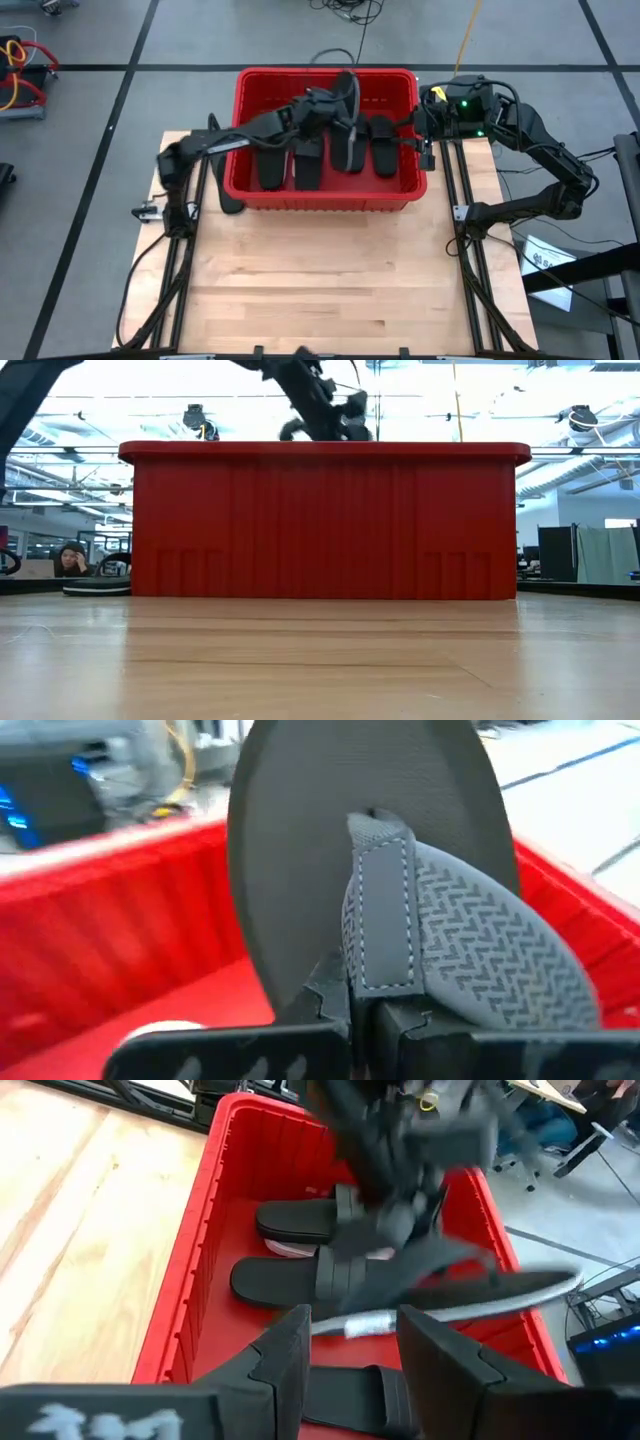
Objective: Pick and place slides into bin
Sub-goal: Put the bottom black flip flop on top of the slide in the red bin
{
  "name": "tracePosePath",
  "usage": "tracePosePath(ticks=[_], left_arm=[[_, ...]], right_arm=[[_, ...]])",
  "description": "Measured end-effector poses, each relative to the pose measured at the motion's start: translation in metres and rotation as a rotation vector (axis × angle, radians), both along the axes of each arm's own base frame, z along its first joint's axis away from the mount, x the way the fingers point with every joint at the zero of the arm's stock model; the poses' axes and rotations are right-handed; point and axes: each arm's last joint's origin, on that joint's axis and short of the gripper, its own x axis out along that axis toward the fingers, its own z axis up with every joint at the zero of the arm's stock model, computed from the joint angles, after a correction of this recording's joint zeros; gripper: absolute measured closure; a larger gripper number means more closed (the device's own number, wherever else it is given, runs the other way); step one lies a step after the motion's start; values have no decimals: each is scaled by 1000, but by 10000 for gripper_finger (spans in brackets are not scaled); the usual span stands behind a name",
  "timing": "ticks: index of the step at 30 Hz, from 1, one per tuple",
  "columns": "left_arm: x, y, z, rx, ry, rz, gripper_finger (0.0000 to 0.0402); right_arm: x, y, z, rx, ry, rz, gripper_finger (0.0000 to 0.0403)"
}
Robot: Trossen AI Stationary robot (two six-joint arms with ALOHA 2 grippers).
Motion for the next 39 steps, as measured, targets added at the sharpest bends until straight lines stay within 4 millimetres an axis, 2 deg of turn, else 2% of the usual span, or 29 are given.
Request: tracePosePath(ticks=[4,13,29,39], left_arm=[[20,7,-26,-31,-25,-14,401],[40,16,-80,-101,52,41,401],[49,24,-123,-160,129,77,400],[51,25,-125,-160,124,77,385]], right_arm=[[0,-1,0,-11,5,-18,261],[-1,-3,0,-44,22,-87,261],[-1,-3,0,-42,22,-86,261],[-1,-3,0,-40,21,-87,261]])
